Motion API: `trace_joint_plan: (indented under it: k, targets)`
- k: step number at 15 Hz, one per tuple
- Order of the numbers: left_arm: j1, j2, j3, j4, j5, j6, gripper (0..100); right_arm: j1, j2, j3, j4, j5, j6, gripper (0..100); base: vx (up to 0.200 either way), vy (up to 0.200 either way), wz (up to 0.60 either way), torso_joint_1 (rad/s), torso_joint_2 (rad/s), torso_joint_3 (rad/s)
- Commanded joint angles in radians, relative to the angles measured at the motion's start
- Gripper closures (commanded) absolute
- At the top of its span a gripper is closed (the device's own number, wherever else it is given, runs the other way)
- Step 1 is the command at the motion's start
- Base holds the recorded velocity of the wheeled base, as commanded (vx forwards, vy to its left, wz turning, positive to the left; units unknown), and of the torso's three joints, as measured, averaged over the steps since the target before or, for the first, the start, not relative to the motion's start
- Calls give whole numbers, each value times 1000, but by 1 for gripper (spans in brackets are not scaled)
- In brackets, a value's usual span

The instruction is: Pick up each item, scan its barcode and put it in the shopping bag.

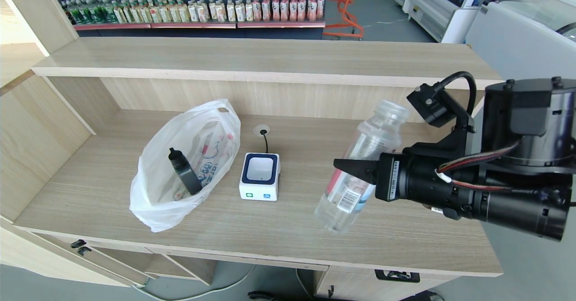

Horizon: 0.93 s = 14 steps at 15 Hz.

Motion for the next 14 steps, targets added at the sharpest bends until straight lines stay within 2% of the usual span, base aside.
trace_joint_plan:
  k: [1, 5, 8, 11, 14]
  targets:
    - [0, 1, 0, 0, 1, 0, 0, 51, -17, -73, 59, -8, 48, 100, 0, 0, 0, 0, 0, 0]
    - [0, 1, 0, 0, 1, 0, 0, 106, -26, -161, 220, -11, 163, 100, 0, 0, 0, 0, 0, 0]
    - [0, 1, 0, 0, 1, 0, 0, 137, -29, -161, 226, -9, 183, 100, 0, 0, 0, 0, 0, 0]
    - [0, 1, 0, 0, 1, 0, 0, 209, -80, -155, 318, -9, 269, 100, 0, 0, 0, 0, 0, 0]
    - [0, 1, 0, 0, 1, 0, 0, 205, -74, -160, 338, -11, 290, 100, 0, 0, 0, 0, 0, 0]
